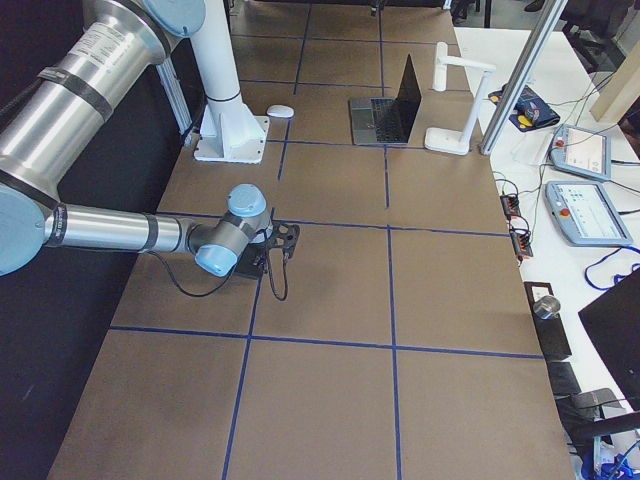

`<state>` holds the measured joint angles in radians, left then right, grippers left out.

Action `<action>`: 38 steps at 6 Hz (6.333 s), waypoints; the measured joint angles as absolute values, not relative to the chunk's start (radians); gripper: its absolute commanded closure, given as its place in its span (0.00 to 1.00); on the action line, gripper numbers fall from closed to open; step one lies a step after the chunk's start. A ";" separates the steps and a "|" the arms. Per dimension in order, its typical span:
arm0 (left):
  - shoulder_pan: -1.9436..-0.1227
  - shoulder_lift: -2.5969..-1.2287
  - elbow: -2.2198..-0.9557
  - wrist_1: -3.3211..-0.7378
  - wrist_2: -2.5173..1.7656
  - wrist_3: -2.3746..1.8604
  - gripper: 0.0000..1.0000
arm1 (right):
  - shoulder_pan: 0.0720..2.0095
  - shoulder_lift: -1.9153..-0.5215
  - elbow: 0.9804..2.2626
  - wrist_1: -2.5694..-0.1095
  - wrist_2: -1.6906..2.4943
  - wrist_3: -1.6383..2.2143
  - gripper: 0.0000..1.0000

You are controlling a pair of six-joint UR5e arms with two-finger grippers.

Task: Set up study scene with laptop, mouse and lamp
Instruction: 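Reach the right gripper down and grasp the dark grey mouse pad, then carry the mouse pad with the right gripper beside the laptop, then release the mouse pad and withdraw right arm while left arm reaches out, then lower the left gripper and grasp the white mouse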

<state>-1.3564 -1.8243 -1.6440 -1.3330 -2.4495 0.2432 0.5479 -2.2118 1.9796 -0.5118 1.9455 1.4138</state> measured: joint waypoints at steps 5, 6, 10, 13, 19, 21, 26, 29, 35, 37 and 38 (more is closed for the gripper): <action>-1.360 -1.798 -1.670 -1.334 -2.465 0.232 0.00 | 0.184 -2.221 1.845 -0.347 1.654 1.617 0.79; -1.359 -1.796 -1.673 -1.334 -2.465 0.232 0.00 | 0.179 -2.222 1.843 -0.341 1.652 1.621 0.98; -1.360 -1.795 -1.674 -1.335 -2.465 0.232 0.00 | 0.181 -2.223 1.853 -0.293 1.652 1.621 1.00; -1.360 -1.795 -1.675 -1.335 -2.466 0.228 0.00 | 0.268 -2.172 1.912 -0.293 1.678 1.620 1.00; -1.355 -1.800 -1.677 -1.361 -2.465 0.201 0.00 | 0.647 -1.485 1.793 -0.850 1.876 1.560 1.00; -1.354 -1.800 -1.677 -1.369 -2.466 0.194 0.00 | 0.699 -1.165 1.558 -0.946 1.882 1.537 1.00; -1.352 -1.802 -1.677 -1.372 -2.465 0.181 0.00 | 0.733 -0.855 1.252 -0.957 1.883 1.510 0.00; -1.326 -1.807 -1.722 -1.433 -2.464 0.124 0.00 | 0.806 -0.869 1.271 -1.084 2.031 1.298 0.00; -0.807 -1.720 -2.170 -1.526 -2.148 -0.568 0.00 | 1.178 -1.342 1.725 -1.570 2.231 0.325 0.00; -0.525 -1.715 -2.216 -1.611 -1.908 -0.821 0.00 | 1.349 -1.616 1.846 -1.573 2.263 -0.008 0.00; -0.382 -1.716 -2.218 -1.642 -1.784 -0.943 0.00 | 1.442 -1.718 1.866 -1.573 2.288 -0.150 0.00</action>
<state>-0.3824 -1.7162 -2.2181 -1.6419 -1.7836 -0.9434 1.4417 -1.7181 1.8657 -1.5734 2.2879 -0.1499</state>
